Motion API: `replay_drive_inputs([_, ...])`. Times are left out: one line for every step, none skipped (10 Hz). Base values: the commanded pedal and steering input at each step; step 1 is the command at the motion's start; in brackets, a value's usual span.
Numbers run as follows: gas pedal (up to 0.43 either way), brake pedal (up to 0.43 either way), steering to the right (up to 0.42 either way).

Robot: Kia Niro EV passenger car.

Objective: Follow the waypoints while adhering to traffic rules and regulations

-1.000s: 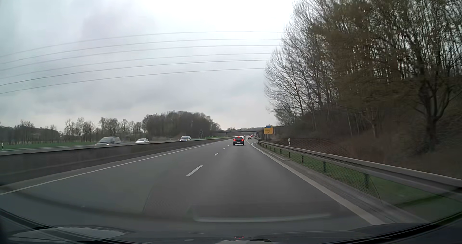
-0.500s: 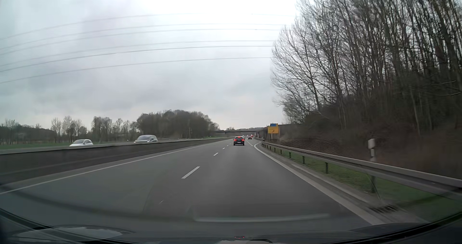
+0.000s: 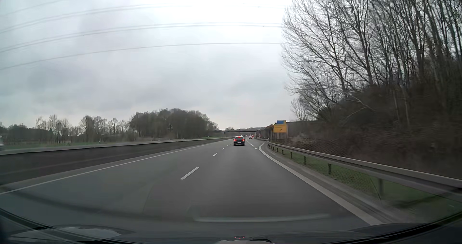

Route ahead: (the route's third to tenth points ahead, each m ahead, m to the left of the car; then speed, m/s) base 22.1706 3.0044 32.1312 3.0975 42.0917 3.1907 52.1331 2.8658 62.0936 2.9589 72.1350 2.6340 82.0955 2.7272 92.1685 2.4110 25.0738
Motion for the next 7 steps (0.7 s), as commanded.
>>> replay_drive_inputs([0.24, 0.0, 0.0])
replay_drive_inputs([0.24, 0.0, 0.0])
replay_drive_inputs([0.24, 0.0, 0.0])
replay_drive_inputs([0.228, 0.0, 0.0])
replay_drive_inputs([0.22, 0.0, 0.0])
replay_drive_inputs([0.209, 0.0, 0.0])
replay_drive_inputs([0.197, 0.0, 0.0])
